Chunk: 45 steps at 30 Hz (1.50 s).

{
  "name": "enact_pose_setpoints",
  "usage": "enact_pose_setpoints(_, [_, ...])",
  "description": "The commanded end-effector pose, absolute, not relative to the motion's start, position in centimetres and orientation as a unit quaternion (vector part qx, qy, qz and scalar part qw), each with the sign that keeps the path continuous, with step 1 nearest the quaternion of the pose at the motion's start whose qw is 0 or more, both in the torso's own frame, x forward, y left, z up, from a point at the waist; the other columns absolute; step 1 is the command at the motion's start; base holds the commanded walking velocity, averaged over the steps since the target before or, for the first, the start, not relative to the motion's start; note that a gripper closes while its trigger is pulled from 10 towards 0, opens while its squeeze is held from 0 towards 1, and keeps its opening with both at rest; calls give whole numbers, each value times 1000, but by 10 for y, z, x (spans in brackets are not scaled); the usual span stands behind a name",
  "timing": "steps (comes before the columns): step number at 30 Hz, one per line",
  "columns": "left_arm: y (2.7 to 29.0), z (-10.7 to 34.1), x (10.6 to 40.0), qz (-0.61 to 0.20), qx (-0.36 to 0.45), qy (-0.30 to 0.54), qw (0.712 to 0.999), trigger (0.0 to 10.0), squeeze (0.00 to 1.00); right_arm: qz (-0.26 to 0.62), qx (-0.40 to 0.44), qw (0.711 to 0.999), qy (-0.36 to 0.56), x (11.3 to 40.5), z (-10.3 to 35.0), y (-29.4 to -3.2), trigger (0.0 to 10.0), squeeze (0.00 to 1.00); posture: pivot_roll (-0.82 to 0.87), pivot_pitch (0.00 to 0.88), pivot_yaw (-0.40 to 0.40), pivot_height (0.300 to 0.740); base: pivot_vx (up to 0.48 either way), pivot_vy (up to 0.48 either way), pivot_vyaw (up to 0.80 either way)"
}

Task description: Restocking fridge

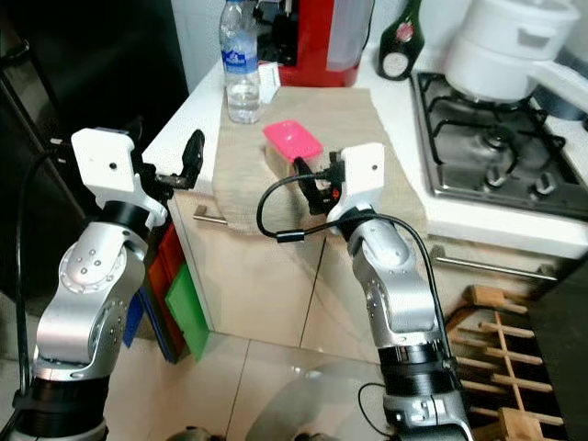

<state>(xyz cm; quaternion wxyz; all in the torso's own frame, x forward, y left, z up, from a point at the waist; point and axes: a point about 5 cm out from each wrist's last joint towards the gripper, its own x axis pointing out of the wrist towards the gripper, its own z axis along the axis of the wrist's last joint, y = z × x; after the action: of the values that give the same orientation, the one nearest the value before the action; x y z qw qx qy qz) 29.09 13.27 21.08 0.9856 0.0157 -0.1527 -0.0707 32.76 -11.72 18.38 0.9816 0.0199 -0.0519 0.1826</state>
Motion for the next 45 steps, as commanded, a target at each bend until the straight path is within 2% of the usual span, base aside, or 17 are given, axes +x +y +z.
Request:
enact_pose_setpoints(1, [134, 216, 288, -67, 13, -159, 985, 10000, 0, 179, 11, 982, -62, 330, 188, -118, 10000, 0, -17, 73, -29, 740, 0, 0, 0])
enact_pose_setpoints(20, [152, 225, 278, -80, 39, -147, 985, 10000, 0, 166, -1, 983, -83, 349, 195, -117, 10000, 0, 76, 109, 63, 740, 0, 0, 0])
enact_pose_setpoints(34, [152, 227, 274, -89, 40, -140, 985, 10000, 0, 196, -46, 976, -76, 362, 191, -114, 10000, 0, 89, 112, 65, 740, 0, 0, 0])
enact_pose_setpoints(45, [152, 226, 270, -90, 39, -134, 986, 10000, 0, 227, -43, 971, -59, 370, 184, -106, 10000, 0, 95, 120, 60, 740, 0, 0, 0])
